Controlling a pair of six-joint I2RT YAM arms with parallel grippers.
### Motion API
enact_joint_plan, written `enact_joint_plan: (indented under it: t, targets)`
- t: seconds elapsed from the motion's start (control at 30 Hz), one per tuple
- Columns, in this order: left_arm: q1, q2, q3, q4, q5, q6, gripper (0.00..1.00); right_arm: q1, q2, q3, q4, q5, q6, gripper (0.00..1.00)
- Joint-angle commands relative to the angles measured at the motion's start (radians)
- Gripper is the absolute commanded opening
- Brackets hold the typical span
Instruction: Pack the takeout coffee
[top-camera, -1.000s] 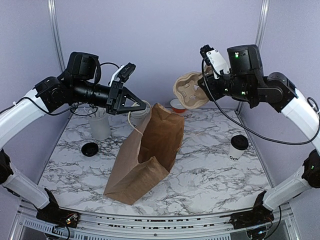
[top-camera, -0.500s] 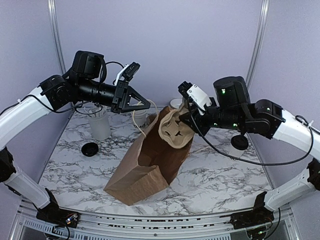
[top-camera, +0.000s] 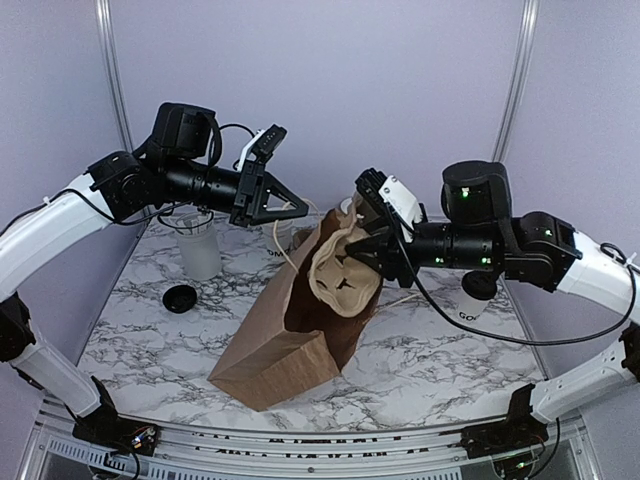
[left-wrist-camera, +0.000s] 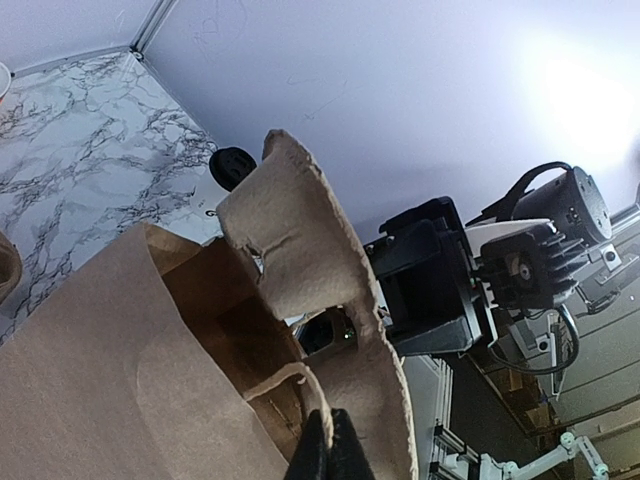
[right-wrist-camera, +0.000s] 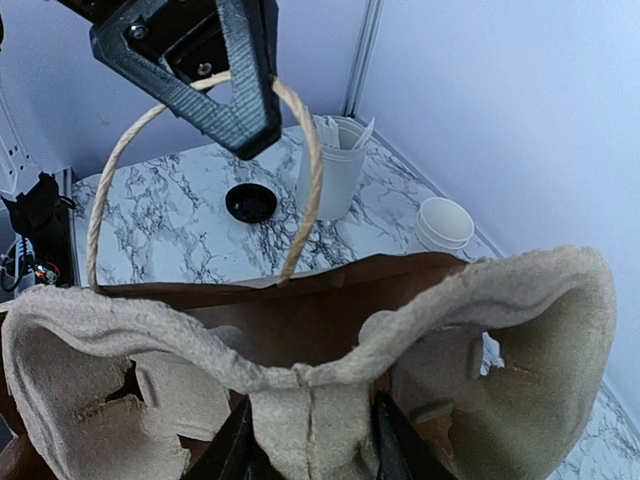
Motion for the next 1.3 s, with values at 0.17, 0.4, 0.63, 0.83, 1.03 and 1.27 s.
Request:
enact_joint_plan:
  t: [0.17, 0.4, 0.63, 0.83, 1.03, 1.27]
  targets:
    - [-0.007, -0.02, -0.031, 0.071, -0.028, -0.023, 0.0, 0.011, -0.02, -0.021, 0.064, -0.168, 0.039, 0.35]
    - [-0.007, -0.029, -0.036, 0.078, -0.037, -0.022, 0.0, 0.012, -0.038, -0.055, 0.07, -0.236, 0.068, 0.35]
    - [-0.008, -0.033, -0.048, 0.093, -0.007, -0.012, 0.0, 0.009, -0.038, -0.088, 0.087, -0.248, 0.093, 0.36]
    - [-0.011, -0.039, -0.059, 0.112, 0.031, -0.008, 0.0, -0.018, -0.018, -0.078, 0.073, -0.261, 0.101, 0.36]
    - [-0.025, -0.033, -0.054, 0.131, 0.057, -0.006, 0.0, -0.045, 0.022, -0.035, 0.025, -0.283, 0.101, 0.36]
    - [-0.025, -0.044, -0.074, 0.203, 0.058, -0.055, 0.0, -0.057, 0.06, 0.016, -0.043, -0.269, 0.103, 0.36]
